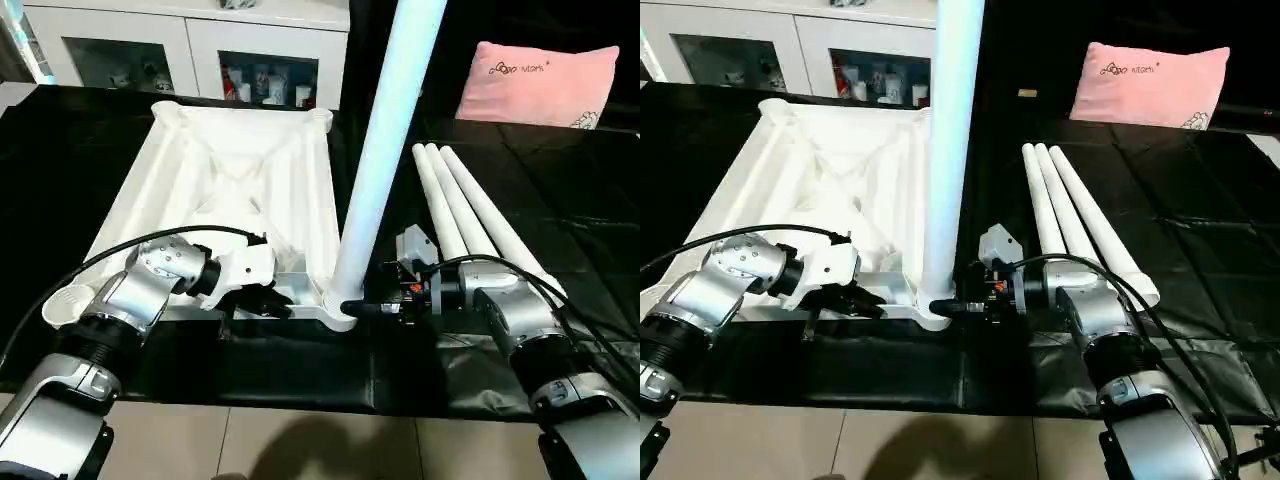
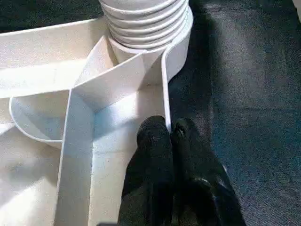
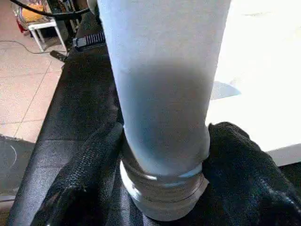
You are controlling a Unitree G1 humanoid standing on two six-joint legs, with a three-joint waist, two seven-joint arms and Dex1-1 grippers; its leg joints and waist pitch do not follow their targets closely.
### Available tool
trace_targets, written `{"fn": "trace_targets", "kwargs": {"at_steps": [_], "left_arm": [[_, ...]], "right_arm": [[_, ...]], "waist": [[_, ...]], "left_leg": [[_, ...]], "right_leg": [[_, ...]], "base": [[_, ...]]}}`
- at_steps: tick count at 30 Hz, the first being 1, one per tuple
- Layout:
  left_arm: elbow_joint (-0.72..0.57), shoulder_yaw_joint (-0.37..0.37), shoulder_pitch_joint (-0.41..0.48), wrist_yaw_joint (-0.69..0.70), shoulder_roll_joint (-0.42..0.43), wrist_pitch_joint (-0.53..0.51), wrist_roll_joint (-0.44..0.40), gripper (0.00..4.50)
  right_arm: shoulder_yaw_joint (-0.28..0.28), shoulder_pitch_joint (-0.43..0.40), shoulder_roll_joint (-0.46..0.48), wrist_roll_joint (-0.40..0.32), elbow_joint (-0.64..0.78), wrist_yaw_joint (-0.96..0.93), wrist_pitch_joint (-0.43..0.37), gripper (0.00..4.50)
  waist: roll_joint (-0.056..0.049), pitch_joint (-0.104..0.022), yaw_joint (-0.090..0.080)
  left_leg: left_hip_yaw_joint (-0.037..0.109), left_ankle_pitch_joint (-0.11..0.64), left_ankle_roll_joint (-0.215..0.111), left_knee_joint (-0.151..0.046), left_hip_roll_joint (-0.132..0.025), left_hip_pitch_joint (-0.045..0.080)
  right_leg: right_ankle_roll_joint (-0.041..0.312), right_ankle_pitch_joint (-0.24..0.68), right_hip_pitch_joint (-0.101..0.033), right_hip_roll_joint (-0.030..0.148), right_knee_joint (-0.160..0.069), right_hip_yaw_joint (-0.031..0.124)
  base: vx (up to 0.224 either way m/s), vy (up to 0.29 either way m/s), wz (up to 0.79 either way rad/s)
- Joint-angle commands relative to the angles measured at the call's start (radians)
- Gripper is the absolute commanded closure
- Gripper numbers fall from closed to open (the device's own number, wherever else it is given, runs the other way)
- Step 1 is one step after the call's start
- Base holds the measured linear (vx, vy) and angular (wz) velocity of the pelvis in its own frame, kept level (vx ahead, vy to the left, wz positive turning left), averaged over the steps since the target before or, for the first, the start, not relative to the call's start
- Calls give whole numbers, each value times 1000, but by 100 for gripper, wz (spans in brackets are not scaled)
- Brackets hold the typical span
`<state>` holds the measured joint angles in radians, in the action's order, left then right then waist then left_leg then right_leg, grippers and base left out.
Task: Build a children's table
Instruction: Rotate leg to tighten
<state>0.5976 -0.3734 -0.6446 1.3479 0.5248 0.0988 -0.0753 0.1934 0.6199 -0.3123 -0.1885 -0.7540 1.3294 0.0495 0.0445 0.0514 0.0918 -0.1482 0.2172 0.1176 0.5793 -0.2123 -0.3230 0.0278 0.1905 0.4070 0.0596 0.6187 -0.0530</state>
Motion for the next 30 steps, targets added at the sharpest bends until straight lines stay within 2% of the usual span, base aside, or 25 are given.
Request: {"fn": "trace_targets", "kwargs": {"at_steps": [1,4,5,9,11,12,14,15,16,19,22,30], "left_arm": [[25,-89,20,37,-7,7,-64,450],[27,-88,20,39,-8,9,-66,450],[28,-87,20,41,-8,9,-68,450],[31,-88,20,45,-7,11,-71,450],[37,-89,18,47,-7,15,-73,450],[38,-89,17,47,-7,15,-73,450],[41,-89,14,48,-8,16,-74,450],[41,-89,13,49,-9,16,-75,450],[41,-89,13,49,-9,16,-75,450],[41,-90,11,51,-11,16,-74,450],[44,-90,10,51,-12,17,-75,450],[49,-87,8,55,-13,19,-79,450]], "right_arm": [[17,0,4,15,-6,36,3,182],[18,-4,6,17,-10,40,8,189],[19,-7,7,18,-9,40,9,189],[24,-18,10,20,-5,41,14,190],[28,-22,10,30,-8,30,25,190],[29,-22,10,32,-8,28,26,190],[26,-18,12,25,-9,29,-13,190],[22,-16,15,16,-8,34,-36,155],[22,-16,15,16,-8,34,-36,134],[17,-18,23,17,-5,12,-25,111],[14,-18,34,44,-18,-48,35,73],[14,-19,42,45,-11,-44,33,73]], "waist": [[-9,-67,-1],[-8,-68,0],[-18,-68,1],[-15,-69,0],[-21,-69,1],[-19,-68,0],[-19,-69,0],[-23,-69,0],[-22,-69,0],[-22,-69,0],[-23,-69,-1],[-24,-68,-1]], "left_leg": [[-21,45,-59,-55,-13,-15],[-21,36,-62,-54,-12,-15],[-19,36,-60,-54,-13,-15],[-20,43,-57,-54,-12,-16],[-19,49,-54,-55,-12,-16],[-19,52,-53,-54,-12,-15],[-19,52,-51,-55,-12,-15],[-18,51,-51,-55,-12,-15],[-19,51,-52,-55,-12,-14],[-19,61,-50,-55,-12,-15],[-19,65,-42,-55,-12,-14],[-18,78,-38,-56,-13,-14]], "right_leg": [[272,-1,-68,65,-46,41],[273,-16,-69,64,-44,41],[275,-19,-69,65,-43,41],[277,-25,-70,63,-44,41],[277,-21,-70,63,-44,40],[276,-19,-69,63,-46,40],[277,-21,-70,62,-45,40],[279,-27,-70,62,-45,40],[281,-32,-70,61,-45,40],[281,-23,-70,63,-46,40],[275,-6,-69,64,-47,41],[273,4,-68,64,-47,41]], "base": [[0,0,0],[0,0,0],[0,0,0],[0,0,0],[0,0,0],[0,0,0],[0,0,0],[0,0,0],[0,0,0],[0,0,0],[0,0,0],[0,0,0]]}}
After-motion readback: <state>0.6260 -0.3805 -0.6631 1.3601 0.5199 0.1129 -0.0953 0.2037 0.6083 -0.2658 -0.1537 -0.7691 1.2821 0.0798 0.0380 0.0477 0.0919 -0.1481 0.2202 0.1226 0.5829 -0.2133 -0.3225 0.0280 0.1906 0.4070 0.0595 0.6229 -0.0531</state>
